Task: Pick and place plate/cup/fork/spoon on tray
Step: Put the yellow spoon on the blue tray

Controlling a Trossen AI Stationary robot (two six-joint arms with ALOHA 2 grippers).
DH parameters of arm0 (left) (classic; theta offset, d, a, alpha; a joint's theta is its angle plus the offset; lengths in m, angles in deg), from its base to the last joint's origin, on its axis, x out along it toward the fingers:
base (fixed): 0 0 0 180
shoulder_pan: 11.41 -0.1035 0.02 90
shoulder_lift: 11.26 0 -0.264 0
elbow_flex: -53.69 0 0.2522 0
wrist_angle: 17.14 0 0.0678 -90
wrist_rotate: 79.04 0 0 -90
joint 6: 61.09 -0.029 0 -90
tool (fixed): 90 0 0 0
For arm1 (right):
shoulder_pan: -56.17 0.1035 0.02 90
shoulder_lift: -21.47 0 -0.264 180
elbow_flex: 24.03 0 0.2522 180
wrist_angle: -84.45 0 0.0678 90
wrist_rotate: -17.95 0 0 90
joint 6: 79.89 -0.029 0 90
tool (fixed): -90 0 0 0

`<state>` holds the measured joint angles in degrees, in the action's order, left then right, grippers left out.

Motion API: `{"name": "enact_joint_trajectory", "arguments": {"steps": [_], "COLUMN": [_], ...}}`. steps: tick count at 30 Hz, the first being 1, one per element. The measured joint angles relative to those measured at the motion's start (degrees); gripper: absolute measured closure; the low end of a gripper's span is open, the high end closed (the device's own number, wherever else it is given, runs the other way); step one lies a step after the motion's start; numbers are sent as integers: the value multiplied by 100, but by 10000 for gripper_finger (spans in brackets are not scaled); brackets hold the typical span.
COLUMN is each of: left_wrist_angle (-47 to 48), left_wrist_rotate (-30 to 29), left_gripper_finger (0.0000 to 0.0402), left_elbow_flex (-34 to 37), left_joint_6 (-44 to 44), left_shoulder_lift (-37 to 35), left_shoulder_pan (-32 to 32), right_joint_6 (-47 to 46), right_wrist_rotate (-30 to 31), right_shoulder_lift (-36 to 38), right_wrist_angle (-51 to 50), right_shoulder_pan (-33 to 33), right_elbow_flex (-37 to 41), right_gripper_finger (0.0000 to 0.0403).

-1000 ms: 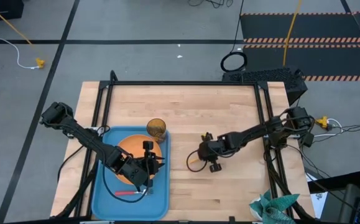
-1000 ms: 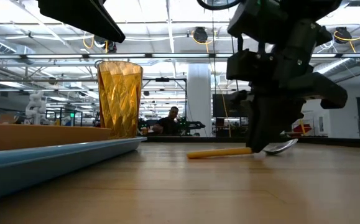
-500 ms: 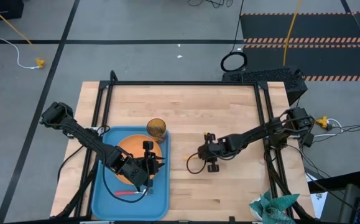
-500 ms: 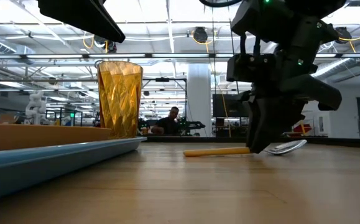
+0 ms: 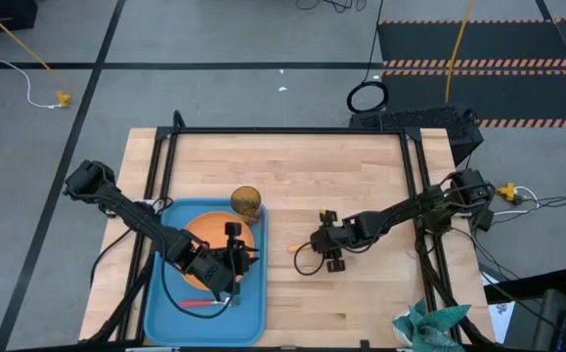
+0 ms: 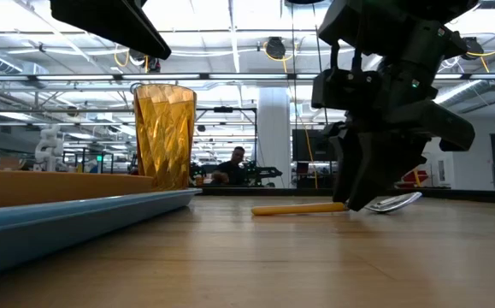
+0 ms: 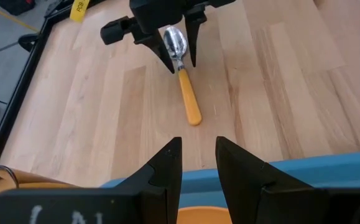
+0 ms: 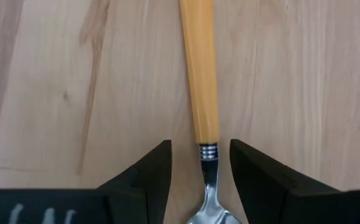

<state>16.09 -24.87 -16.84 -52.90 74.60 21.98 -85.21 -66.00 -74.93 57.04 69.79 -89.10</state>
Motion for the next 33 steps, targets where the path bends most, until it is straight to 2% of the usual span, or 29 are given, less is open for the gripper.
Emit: {"name": "enact_joint_trajectory", "arguments": {"steps": [12,17,21,33], "left_wrist_angle": [-2,0,-2,-2], "left_wrist_rotate": [141,284,284,289], "left_gripper_finger": [300,300,300,300], "left_elbow_flex": [-1,-1,-2,-2], "left_joint_6": [135,151,154,190], "left_shoulder_lift": [0,0,-1,0], "left_shoulder_pan": [0,2,-42,-227], "right_joint_6": [-28,-298,-345,-344], "right_wrist_rotate": [-17,-13,-33,16], "right_shoulder_lift": [19,46,39,24], "right_wrist_angle": [-19,821,1265,1205], "right_shoulder_pan": [0,0,0,0], "right_elbow_flex": [155,679,905,954], "right_gripper_finger": [248,252,271,340]}}
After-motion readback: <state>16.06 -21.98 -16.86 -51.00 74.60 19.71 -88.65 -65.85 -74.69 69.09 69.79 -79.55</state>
